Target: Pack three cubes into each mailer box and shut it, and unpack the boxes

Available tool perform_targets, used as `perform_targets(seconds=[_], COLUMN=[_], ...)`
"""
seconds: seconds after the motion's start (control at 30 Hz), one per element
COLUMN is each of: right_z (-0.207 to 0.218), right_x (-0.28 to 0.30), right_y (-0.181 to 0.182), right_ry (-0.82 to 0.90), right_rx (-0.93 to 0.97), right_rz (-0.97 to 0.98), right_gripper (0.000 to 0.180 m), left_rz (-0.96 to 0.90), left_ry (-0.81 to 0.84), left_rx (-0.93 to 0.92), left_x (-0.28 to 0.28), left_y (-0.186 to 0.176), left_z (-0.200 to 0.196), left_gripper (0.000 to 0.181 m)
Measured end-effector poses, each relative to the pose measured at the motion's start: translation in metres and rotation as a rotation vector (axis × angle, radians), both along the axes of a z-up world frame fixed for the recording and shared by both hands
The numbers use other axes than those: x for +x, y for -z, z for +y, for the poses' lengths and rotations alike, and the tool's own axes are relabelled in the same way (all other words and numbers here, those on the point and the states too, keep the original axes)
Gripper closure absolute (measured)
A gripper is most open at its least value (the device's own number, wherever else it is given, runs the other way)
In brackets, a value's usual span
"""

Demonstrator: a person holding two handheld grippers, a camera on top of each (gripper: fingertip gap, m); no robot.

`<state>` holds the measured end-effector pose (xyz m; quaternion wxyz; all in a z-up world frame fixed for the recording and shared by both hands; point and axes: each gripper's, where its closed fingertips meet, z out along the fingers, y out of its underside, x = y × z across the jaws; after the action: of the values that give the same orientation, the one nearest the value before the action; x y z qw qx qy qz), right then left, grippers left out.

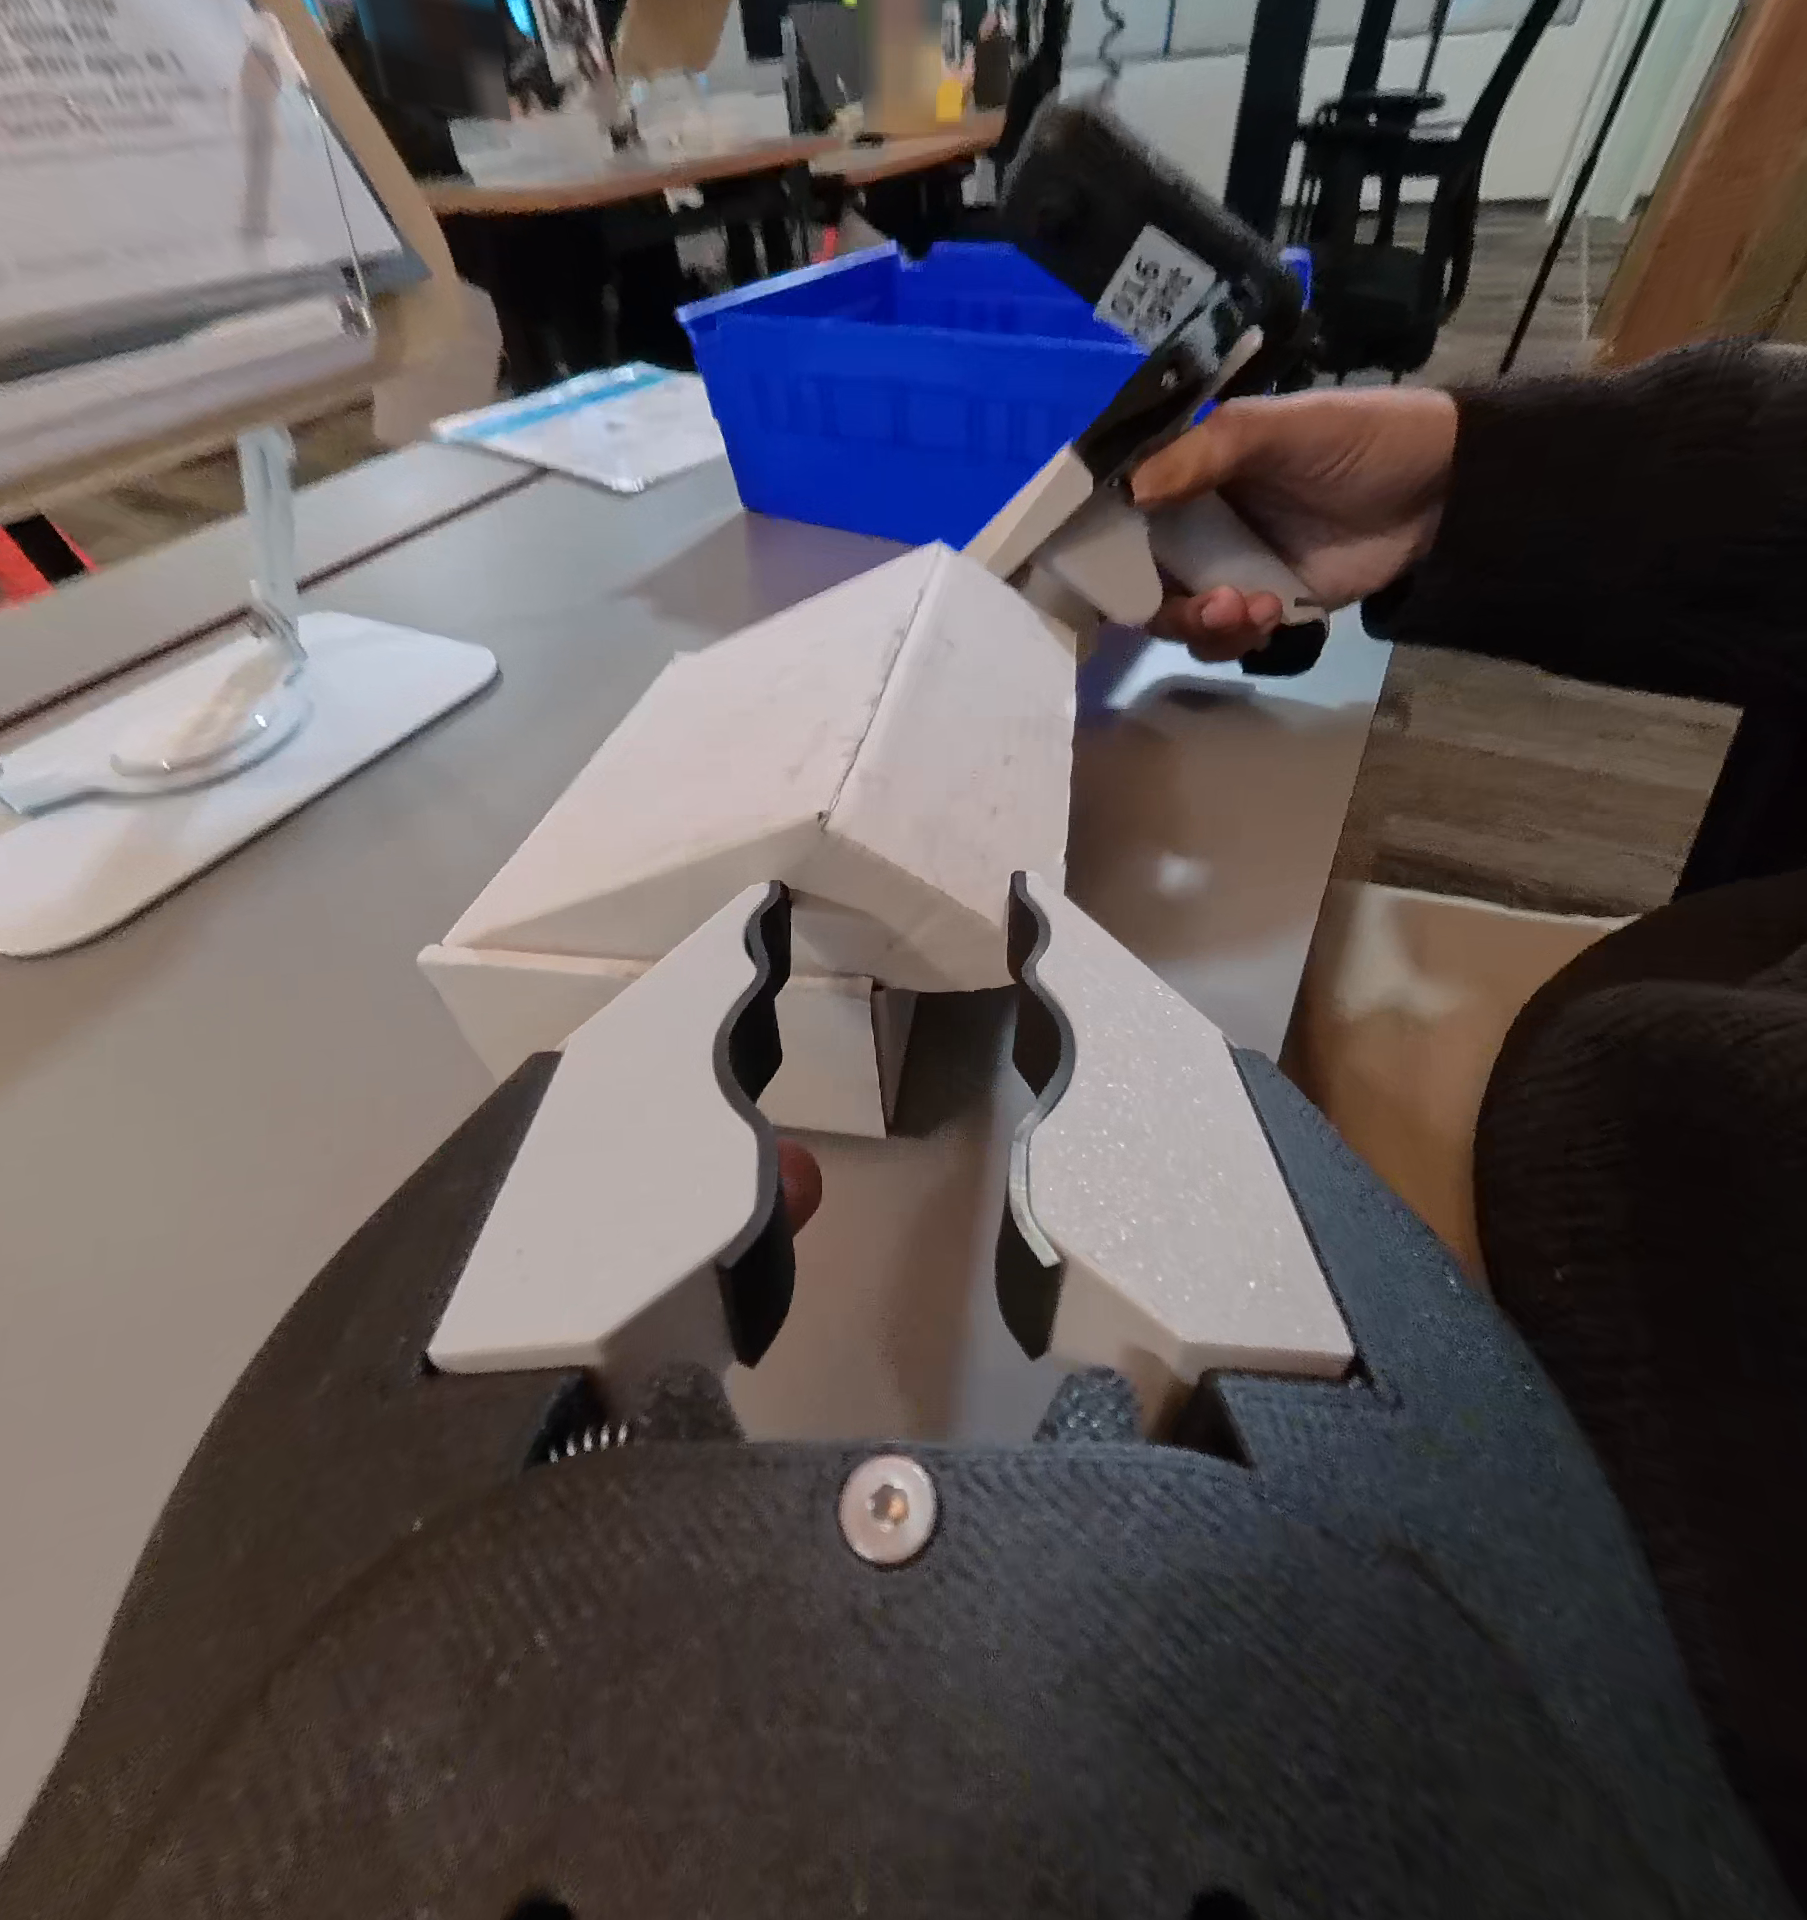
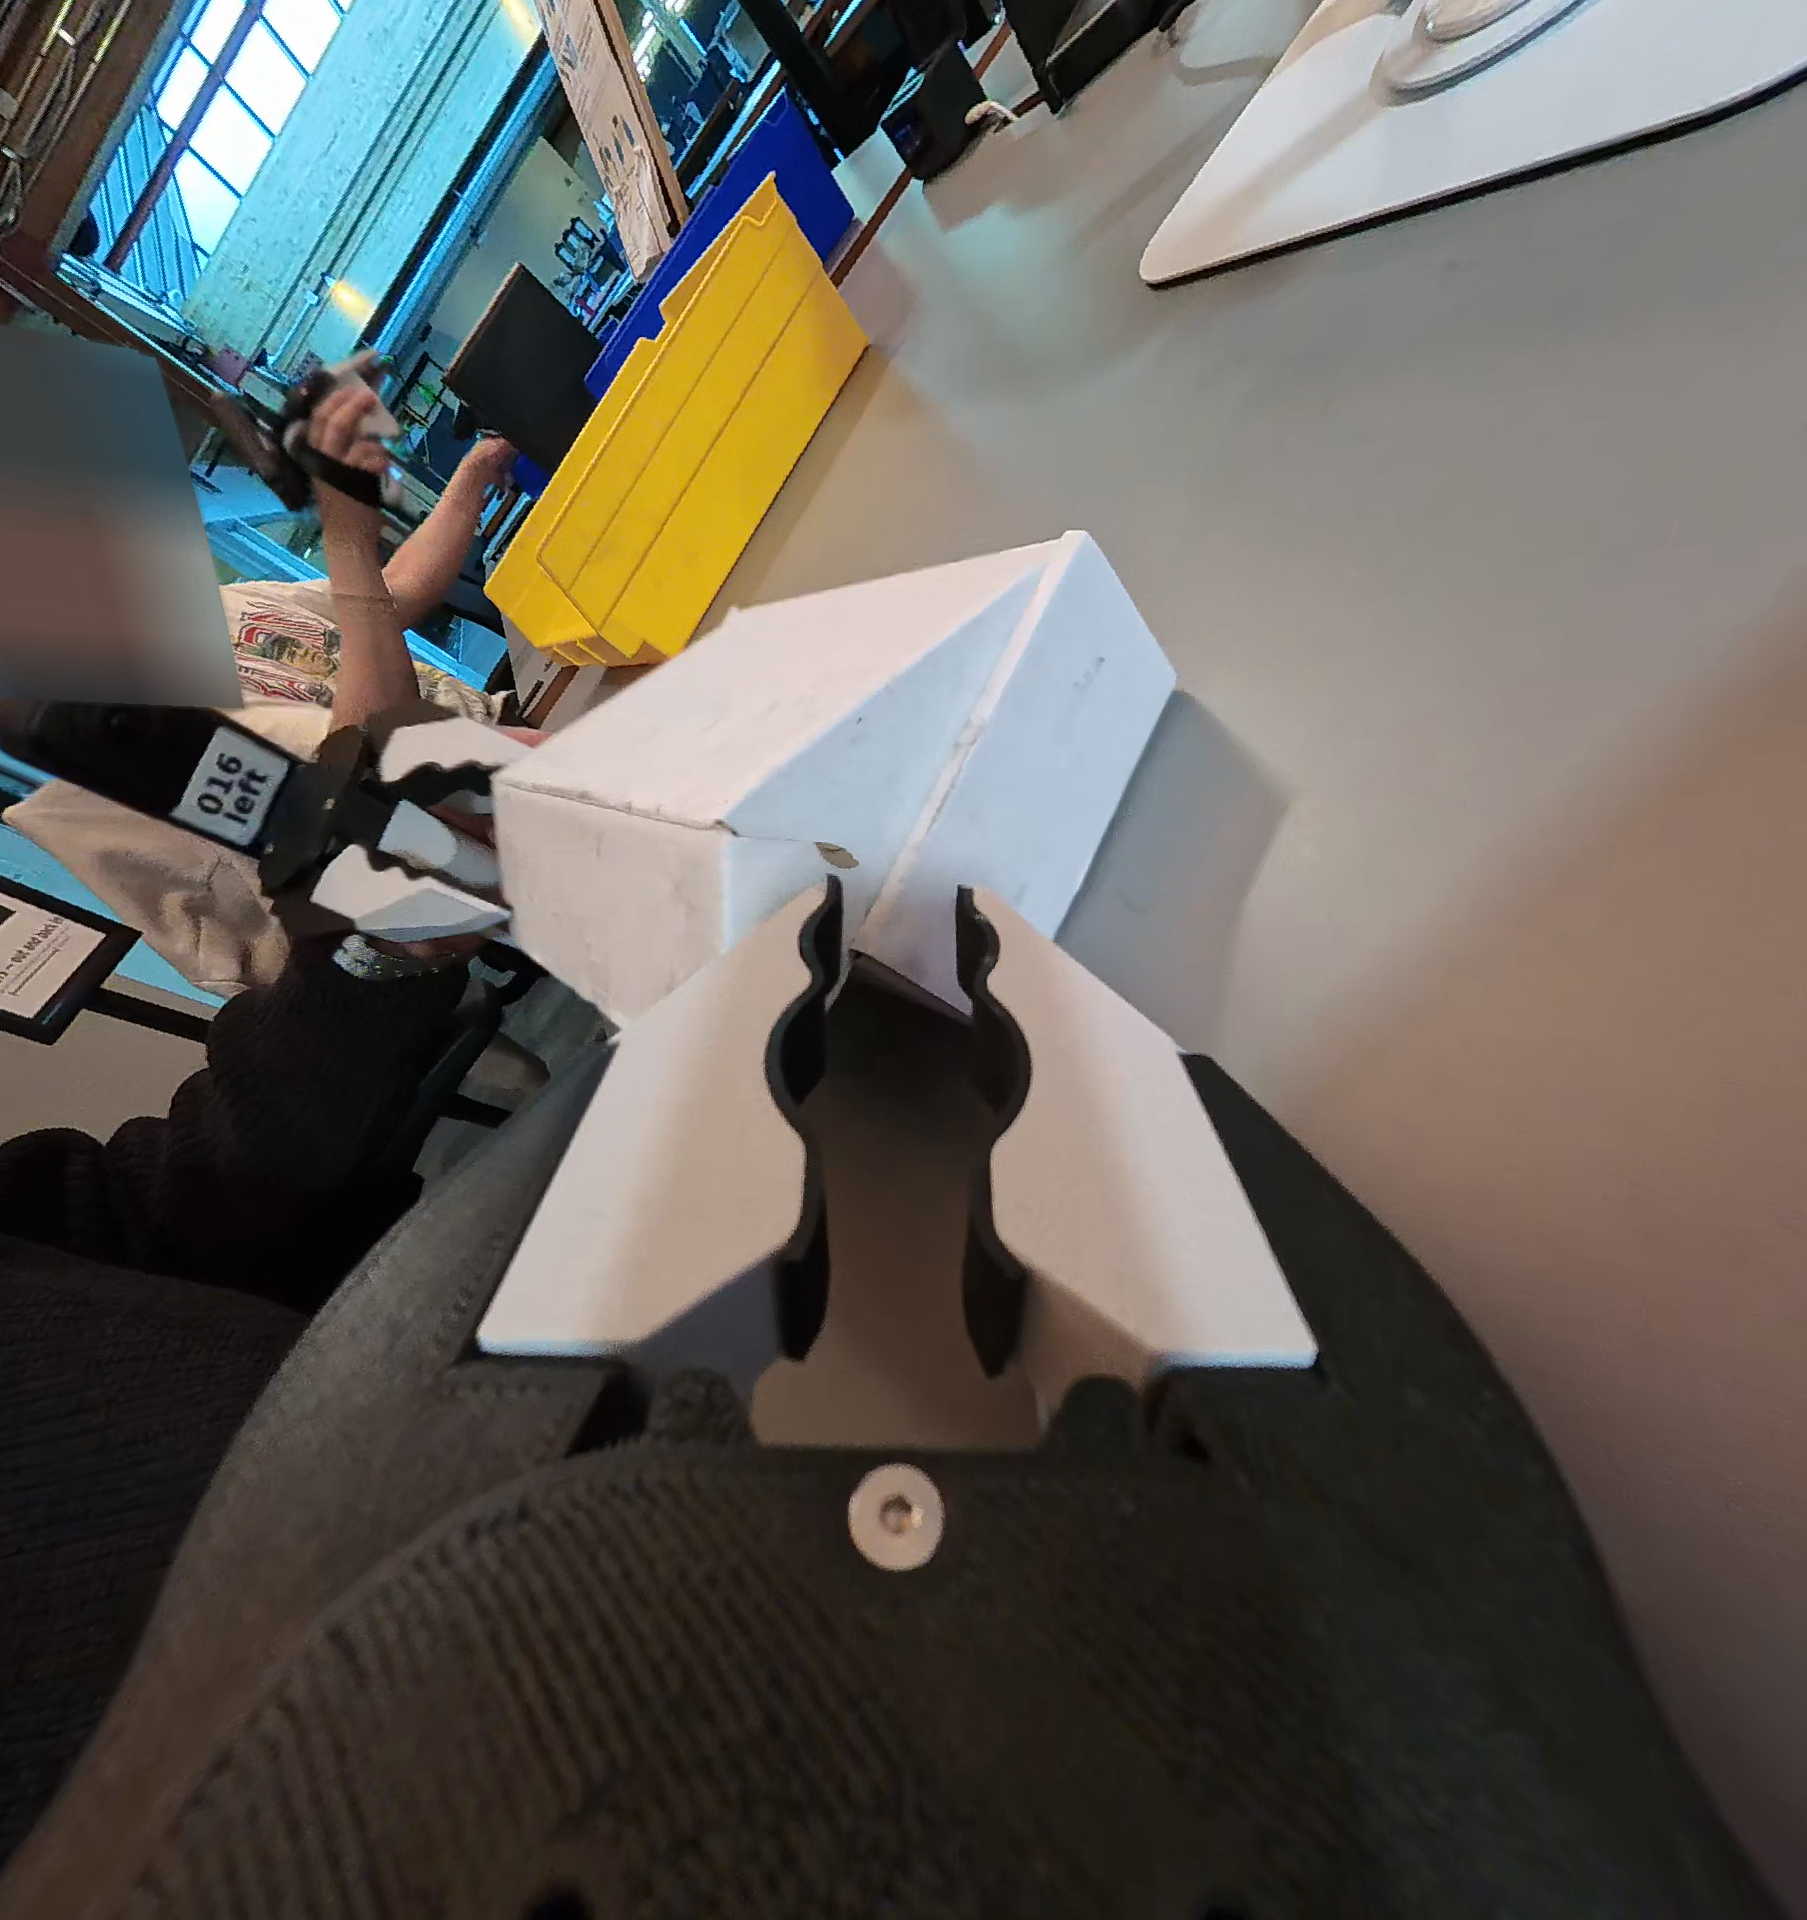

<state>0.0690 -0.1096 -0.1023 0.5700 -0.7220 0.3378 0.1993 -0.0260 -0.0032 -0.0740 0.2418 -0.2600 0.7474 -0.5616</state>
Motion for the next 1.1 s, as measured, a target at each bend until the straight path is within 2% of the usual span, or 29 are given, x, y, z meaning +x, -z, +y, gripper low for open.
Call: perform_targets(seconds=[0.1,0.2,0.37,0.73,1.03,1.07,1.1], right_z=[0.000,0.000,-0.001,-0.002,-0.004,-0.005,-0.005], right_x=[0.001,0.002,0.003,0.007,0.016,0.016,0.017], right_y=[0.000,0.000,-0.002,-0.001,0.000,0.000,0.000], right_ry=[0.004,0.008,0.016,0.042,0.103,0.106,0.107], right_rx=[-0.004,-0.004,0.011,-0.009,-0.031,-0.029,-0.027], right_rz=[-0.005,-0.009,-0.005,-0.030,-0.055,-0.053,-0.052], right_gripper=[0.163,0.164,0.167,0.165,0.158,0.158,0.159], left_rz=[-0.039,-0.014,0.059,0.076,-0.003,-0.019,-0.046], left_ry=[0.010,0.029,0.019,0.089,0.076,0.060,0.046], left_rx=[-0.050,-0.071,0.018,0.024,0.115,0.138,0.171], left_x=[-0.002,-0.004,-0.003,-0.014,-0.010,-0.008,-0.006], left_y=[-0.013,-0.011,0.012,0.013,0.020,0.022,0.023], left_z=[-0.006,-0.008,-0.005,-0.013,-0.016,-0.014,-0.013], left_gripper=[0.143,0.145,0.142,0.143,0.138,0.148,0.150])
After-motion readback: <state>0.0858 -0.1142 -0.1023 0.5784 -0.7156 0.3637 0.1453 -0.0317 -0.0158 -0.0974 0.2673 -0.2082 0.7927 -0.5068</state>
